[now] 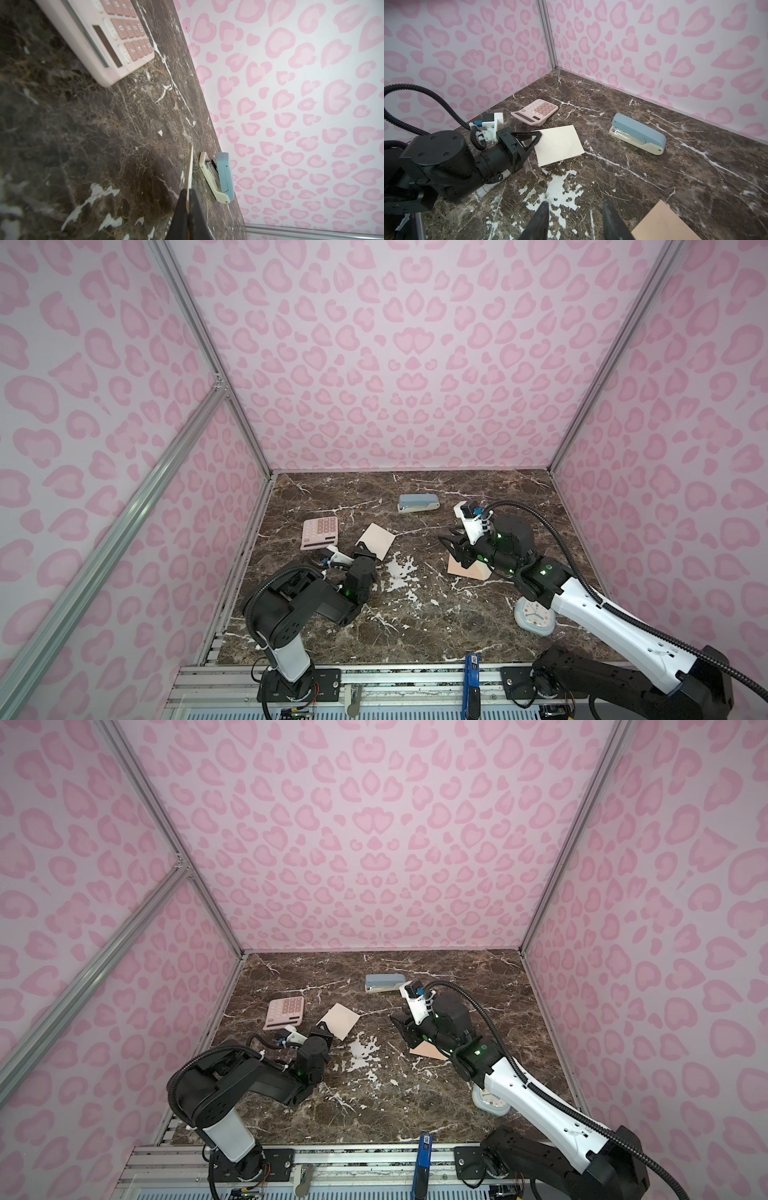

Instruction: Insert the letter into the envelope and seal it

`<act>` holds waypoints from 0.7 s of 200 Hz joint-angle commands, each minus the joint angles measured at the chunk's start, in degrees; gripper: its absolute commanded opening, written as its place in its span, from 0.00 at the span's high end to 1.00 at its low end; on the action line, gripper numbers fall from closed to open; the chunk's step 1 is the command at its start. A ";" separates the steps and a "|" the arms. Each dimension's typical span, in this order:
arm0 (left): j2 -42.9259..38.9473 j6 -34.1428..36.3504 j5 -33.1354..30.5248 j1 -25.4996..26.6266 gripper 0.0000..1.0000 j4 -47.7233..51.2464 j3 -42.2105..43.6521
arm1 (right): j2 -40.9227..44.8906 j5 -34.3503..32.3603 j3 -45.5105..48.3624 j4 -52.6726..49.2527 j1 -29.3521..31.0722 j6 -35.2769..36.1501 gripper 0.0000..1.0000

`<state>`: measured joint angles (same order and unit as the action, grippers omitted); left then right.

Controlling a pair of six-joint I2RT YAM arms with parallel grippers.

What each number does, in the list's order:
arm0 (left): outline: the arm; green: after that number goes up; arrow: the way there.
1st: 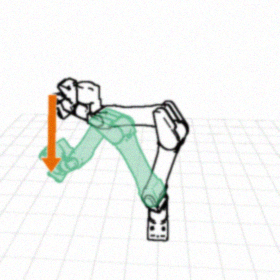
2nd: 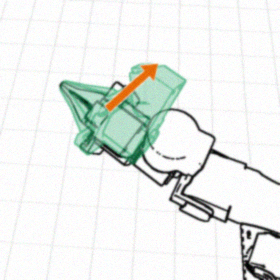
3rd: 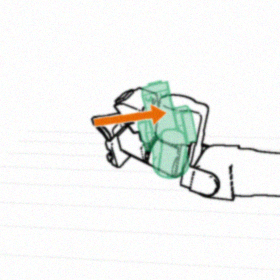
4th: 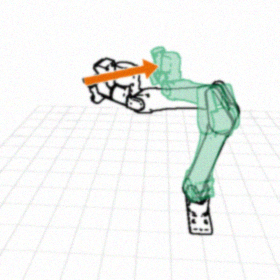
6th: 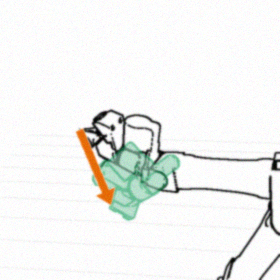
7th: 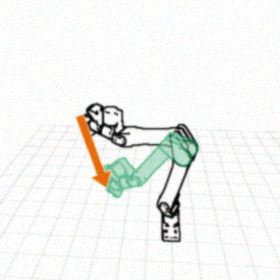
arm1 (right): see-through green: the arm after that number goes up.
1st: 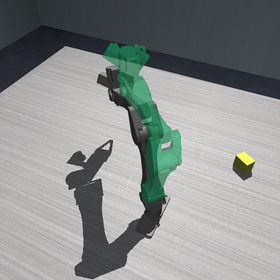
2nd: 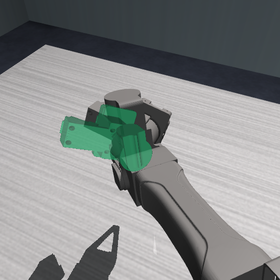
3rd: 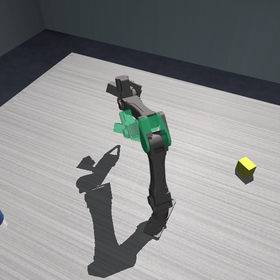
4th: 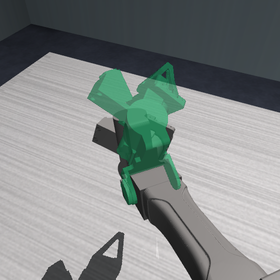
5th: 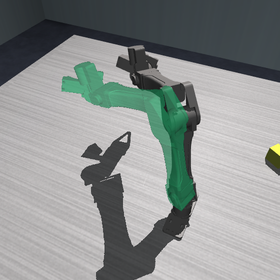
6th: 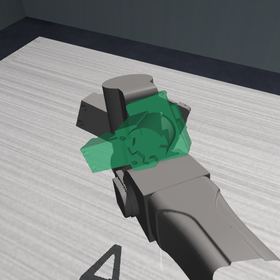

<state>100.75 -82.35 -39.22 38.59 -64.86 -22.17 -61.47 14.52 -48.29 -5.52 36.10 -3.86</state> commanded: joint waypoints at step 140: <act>-9.39 -3.86 -1.47 0.96 0.20 17.99 -3.04 | 0.78 -1.82 0.66 0.07 0.07 1.39 0.56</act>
<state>92.99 -86.24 -39.13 39.31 -51.77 -24.86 -60.99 13.56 -48.01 -5.72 36.12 -2.90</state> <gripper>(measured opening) 0.787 0.443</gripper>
